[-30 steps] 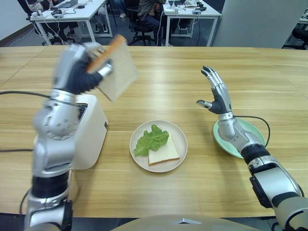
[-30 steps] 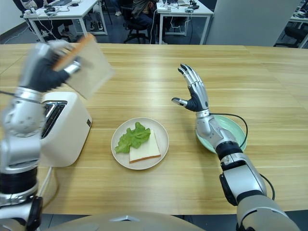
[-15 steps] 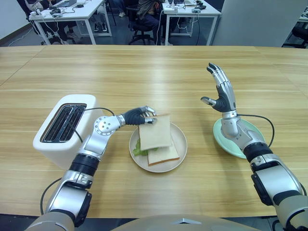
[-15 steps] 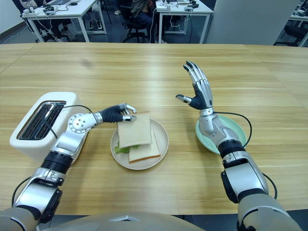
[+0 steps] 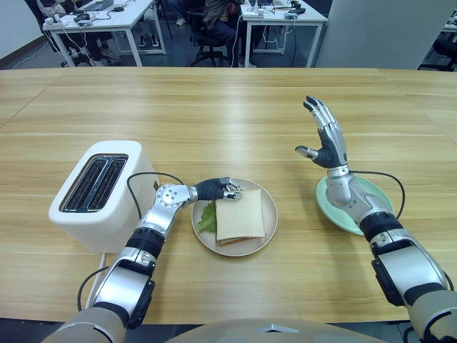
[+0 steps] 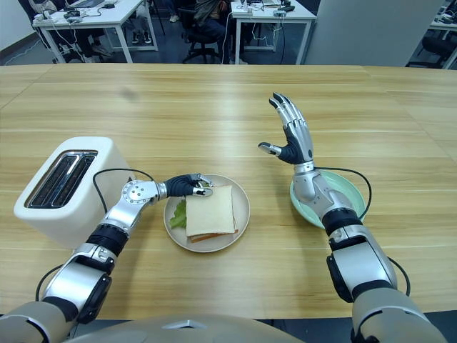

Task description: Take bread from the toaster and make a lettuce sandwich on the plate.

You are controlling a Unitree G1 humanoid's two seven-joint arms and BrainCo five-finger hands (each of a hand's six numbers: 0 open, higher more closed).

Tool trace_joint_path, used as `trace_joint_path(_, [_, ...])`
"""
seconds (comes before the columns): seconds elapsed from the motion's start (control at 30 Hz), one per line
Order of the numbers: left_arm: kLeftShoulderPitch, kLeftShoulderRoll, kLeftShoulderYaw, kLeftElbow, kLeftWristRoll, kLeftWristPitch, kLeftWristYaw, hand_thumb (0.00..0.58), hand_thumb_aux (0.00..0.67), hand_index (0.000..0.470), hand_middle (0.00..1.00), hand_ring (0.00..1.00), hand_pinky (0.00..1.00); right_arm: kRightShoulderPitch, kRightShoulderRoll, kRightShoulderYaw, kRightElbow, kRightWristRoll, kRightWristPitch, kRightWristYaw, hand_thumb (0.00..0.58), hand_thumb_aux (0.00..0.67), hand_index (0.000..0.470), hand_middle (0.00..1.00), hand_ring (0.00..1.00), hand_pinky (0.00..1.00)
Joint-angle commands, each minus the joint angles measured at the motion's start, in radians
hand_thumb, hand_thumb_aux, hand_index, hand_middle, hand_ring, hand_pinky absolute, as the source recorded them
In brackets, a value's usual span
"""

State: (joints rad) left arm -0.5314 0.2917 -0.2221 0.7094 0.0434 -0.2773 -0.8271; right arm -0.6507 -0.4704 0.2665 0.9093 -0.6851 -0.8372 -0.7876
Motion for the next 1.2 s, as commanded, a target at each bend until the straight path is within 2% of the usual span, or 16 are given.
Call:
trace_joint_path(0.03, [-0.034,-0.001,0.02,0.057,0.005,-0.02,0.032,0.58,0.67,0.46,1.0,1.0,1.0,0.016,-0.001,0.04,-0.013,-0.037,-0.033,0.019,0.0,0.0,0.0,0.0,0.0,0.0])
trace_joint_path(0.3, [-0.032,-0.008,0.025,0.072,0.007,-0.031,0.061,0.58,0.67,0.46,1.0,1.0,1.0,0.074,-0.067,0.182,-0.102,-0.169,-0.218,0.089,0.0,0.0,0.0,0.0,0.0,0.0])
trace_joint_path(0.53, [-0.008,0.003,0.011,0.068,0.018,-0.03,0.054,0.58,0.67,0.46,1.0,1.0,1.0,0.115,-0.123,0.244,-0.197,-0.237,-0.263,0.191,0.0,0.0,0.0,0.0,0.0,0.0])
trace_joint_path(0.83, [-0.004,0.001,-0.011,0.098,0.081,-0.036,0.104,0.58,0.67,0.46,0.99,0.99,0.99,0.168,-0.123,0.25,-0.262,-0.128,-0.334,0.391,0.0,0.0,0.0,0.0,0.0,0.0])
trace_joint_path(1.1, [-0.013,-0.011,-0.014,0.13,0.106,-0.047,0.134,0.58,0.67,0.46,0.99,0.99,0.99,0.182,-0.051,0.297,-0.208,-0.025,-0.359,0.579,0.0,0.0,0.0,0.0,0.0,0.0])
trace_joint_path(1.13, [-0.014,-0.011,-0.014,0.136,0.11,-0.05,0.138,0.579,0.646,0.444,0.98,0.98,0.98,0.183,-0.039,0.307,-0.192,0.009,-0.365,0.617,0.0,0.0,0.0,0.0,0.0,0.0])
trace_joint_path(1.2, [-0.015,-0.013,-0.016,0.148,0.114,-0.055,0.141,0.579,0.641,0.44,0.99,0.99,0.99,0.178,-0.012,0.324,-0.159,0.058,-0.371,0.684,0.0,0.0,0.0,0.0,0.0,0.0])
